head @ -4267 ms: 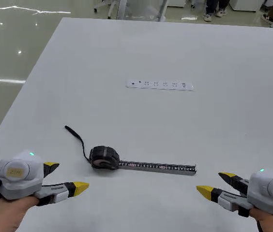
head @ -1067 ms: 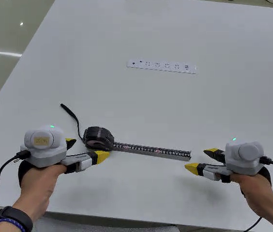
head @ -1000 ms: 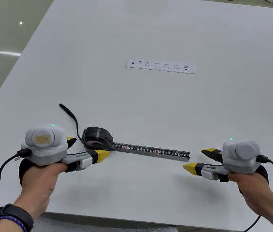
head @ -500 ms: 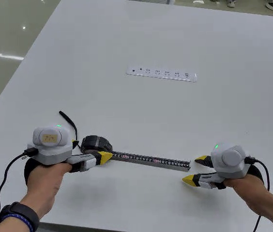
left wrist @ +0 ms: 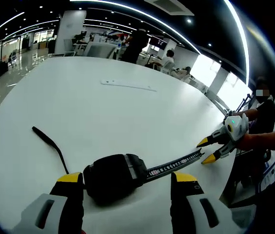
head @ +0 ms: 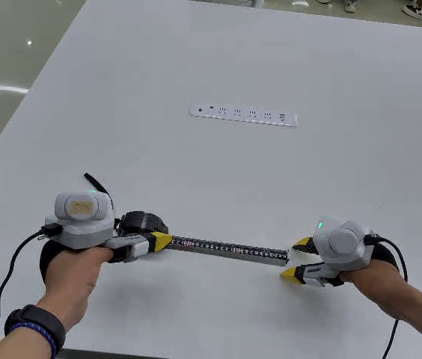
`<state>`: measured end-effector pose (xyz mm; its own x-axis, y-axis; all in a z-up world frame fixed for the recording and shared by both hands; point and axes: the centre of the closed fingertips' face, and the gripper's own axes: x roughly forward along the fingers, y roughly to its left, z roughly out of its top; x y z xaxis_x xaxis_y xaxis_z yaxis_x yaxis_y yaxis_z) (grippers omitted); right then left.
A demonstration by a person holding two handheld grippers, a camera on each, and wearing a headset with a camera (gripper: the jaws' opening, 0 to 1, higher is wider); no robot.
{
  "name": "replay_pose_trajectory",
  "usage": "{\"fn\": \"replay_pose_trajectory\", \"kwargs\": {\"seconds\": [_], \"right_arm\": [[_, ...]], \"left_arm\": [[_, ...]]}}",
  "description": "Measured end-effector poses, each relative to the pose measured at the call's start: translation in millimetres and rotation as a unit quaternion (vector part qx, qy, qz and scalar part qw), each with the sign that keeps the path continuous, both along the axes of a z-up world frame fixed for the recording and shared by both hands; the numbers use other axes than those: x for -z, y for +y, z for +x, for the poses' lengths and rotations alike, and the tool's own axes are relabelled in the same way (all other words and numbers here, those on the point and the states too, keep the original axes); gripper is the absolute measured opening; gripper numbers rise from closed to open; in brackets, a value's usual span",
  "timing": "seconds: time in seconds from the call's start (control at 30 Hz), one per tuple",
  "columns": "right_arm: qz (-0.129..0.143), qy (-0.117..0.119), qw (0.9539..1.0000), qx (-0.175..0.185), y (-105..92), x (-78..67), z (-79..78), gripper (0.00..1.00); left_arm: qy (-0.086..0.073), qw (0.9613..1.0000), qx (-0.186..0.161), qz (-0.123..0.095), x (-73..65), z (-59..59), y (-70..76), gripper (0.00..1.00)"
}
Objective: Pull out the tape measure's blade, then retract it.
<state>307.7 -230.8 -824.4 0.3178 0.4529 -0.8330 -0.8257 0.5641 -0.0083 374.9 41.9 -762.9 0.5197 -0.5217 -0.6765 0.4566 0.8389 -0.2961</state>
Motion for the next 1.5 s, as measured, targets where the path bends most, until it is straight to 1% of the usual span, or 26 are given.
{"fn": "replay_pose_trajectory", "kwargs": {"seconds": [0.03, 0.1, 0.2, 0.27, 0.37, 0.43, 0.5, 0.57, 0.67, 0.87, 0.93, 1.03, 1.17, 1.27, 1.33, 1.43, 1.5], "right_arm": [[0.002, 0.002, 1.0, 0.002, 0.8, -0.2, 0.0, 0.37], [0.005, 0.0, 1.0, 0.003, 0.6, -0.4, 0.9, 0.36], [0.008, -0.001, 1.0, 0.006, 0.1, 0.2, 2.9, 0.34], [0.009, -0.002, 1.0, 0.004, 0.8, 0.6, 3.0, 0.34], [0.01, -0.002, 0.9999, -0.002, 1.1, 0.3, 2.8, 0.33], [0.011, -0.002, 0.9999, -0.004, 1.2, 0.1, 2.9, 0.33], [0.012, -0.002, 0.9999, -0.006, 1.7, -0.1, 3.1, 0.33], [0.012, 0.0, 0.9998, -0.013, 2.6, 0.1, 2.7, 0.34], [0.009, -0.001, 0.9997, -0.024, 4.3, 0.5, 2.3, 0.33], [0.01, -0.002, 0.9992, -0.038, 11.3, 0.4, 4.8, 0.31], [0.01, -0.001, 0.9987, -0.049, 14.0, 0.2, 5.0, 0.29], [0.011, 0.001, 0.998, -0.062, 18.8, 0.2, 4.9, 0.24], [0.01, 0.001, 0.9975, -0.07, 21.5, 0.2, 7.2, 0.22], [0.014, 0.002, 0.9972, -0.074, 22.9, 0.2, 7.4, 0.19], [0.018, 0.004, 0.9971, -0.074, 23.4, 0.3, 7.7, 0.16], [0.018, 0.004, 0.997, -0.075, 23.5, 0.4, 7.6, 0.16], [0.017, 0.003, 0.9966, -0.08, 23.4, 0.3, 7.4, 0.16]], "left_arm": [[0.003, 1.0, -0.002, 0.001, 0.5, 0.7, 0.4, 0.7], [0.002, 1.0, -0.001, 0.001, -0.3, 1.3, 0.3, 0.7], [0.006, 1.0, 0.001, 0.004, -0.7, 1.8, -0.1, 0.7], [0.009, 0.9999, 0.001, 0.007, -0.5, 2.3, 0.5, 0.7], [0.014, 0.9999, -0.004, 0.004, -0.4, 3.4, -0.1, 0.7], [0.018, 0.9998, -0.004, 0.008, 1.4, 3.9, 0.0, 0.69], [0.021, 0.9997, -0.007, 0.008, 1.9, 4.3, -0.1, 0.69], [0.024, 0.9996, -0.012, 0.004, 2.1, 4.3, -1.3, 0.69], [0.025, 0.9996, -0.012, 0.009, 3.4, 4.4, -1.4, 0.69], [0.038, 0.999, -0.021, 0.014, 7.7, 4.3, -1.4, 0.69], [0.041, 0.9987, -0.025, 0.016, 8.7, 5.3, -1.8, 0.69], [0.05, 0.998, -0.035, 0.019, 10.7, 7.2, -2.3, 0.69], [0.067, 0.9962, -0.051, 0.023, 15.3, 12.2, -2.7, 0.69], [0.087, 0.9937, -0.065, 0.029, 18.4, 13.5, -2.2, 0.69], [0.094, 0.9926, -0.07, 0.032, 18.7, 13.4, -2.5, 0.69], [0.096, 0.9922, -0.071, 0.033, 19.2, 13.6, -2.6, 0.69], [0.104, 0.9907, -0.074, 0.047, 21.9, 13.6, -3.7, 0.71]]}}
